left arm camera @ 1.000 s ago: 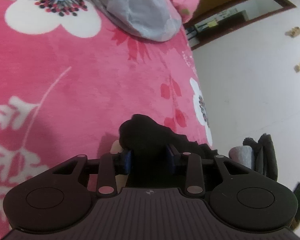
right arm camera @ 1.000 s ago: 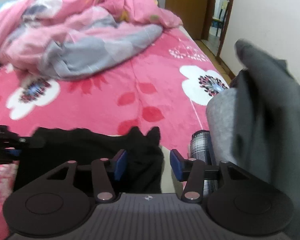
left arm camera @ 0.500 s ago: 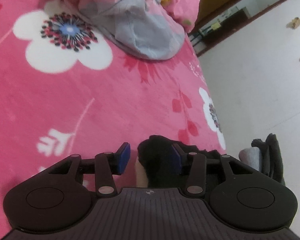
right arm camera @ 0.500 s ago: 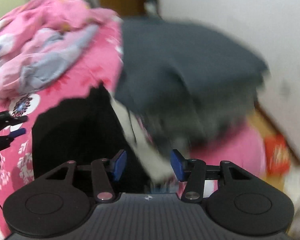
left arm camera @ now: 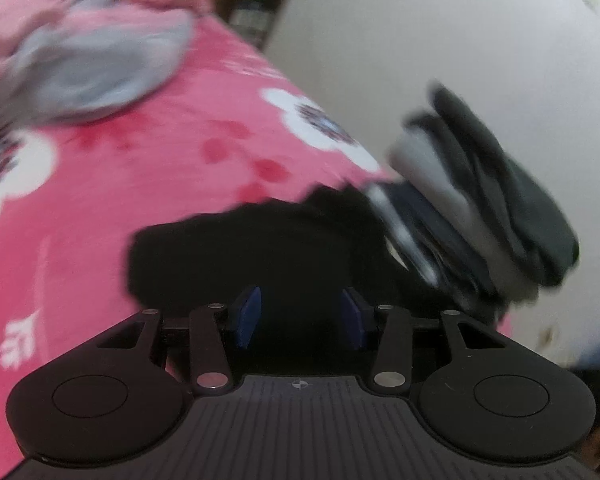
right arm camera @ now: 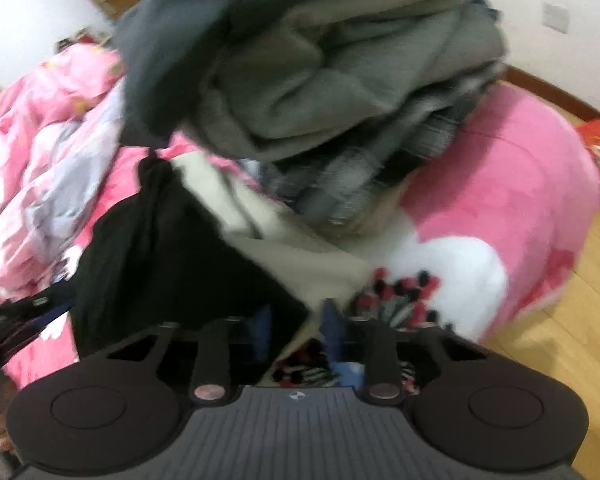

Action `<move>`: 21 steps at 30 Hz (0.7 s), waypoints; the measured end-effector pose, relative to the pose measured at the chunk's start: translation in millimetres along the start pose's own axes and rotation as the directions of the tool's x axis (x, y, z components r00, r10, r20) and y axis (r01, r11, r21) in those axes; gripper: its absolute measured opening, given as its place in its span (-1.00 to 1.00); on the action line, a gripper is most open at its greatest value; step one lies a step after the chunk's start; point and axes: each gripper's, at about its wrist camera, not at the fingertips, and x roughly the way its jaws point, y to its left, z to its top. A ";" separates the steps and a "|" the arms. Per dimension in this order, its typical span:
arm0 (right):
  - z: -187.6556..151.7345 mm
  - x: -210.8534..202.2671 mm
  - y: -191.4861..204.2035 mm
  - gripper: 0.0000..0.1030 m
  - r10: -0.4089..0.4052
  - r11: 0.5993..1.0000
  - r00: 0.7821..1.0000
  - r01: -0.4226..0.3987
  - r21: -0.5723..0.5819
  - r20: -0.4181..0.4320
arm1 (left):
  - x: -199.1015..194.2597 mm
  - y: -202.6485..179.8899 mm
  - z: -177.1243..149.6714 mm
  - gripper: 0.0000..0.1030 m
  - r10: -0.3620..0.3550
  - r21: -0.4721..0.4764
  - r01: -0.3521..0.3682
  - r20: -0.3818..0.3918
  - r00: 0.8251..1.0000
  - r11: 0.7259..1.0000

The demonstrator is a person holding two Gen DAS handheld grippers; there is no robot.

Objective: Fold clothes

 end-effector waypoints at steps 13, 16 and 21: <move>-9.6 -12.4 -6.6 -0.94 -0.141 0.983 0.986 0.150 -0.106 0.095 | 31.1 -17.2 -7.7 -0.14 0.061 0.096 -0.060 -0.015 0.998 0.994; -8.9 -11.6 -5.5 -0.94 -0.198 0.970 0.975 0.210 -0.121 0.102 | 30.9 -18.1 -7.2 -0.14 0.066 0.094 -0.064 -0.012 0.998 0.993; -4.3 -32.0 -7.6 -0.90 -0.318 0.924 0.934 0.344 -0.168 0.164 | 28.2 -16.3 -2.7 -0.14 0.067 0.052 -0.068 0.009 0.998 0.996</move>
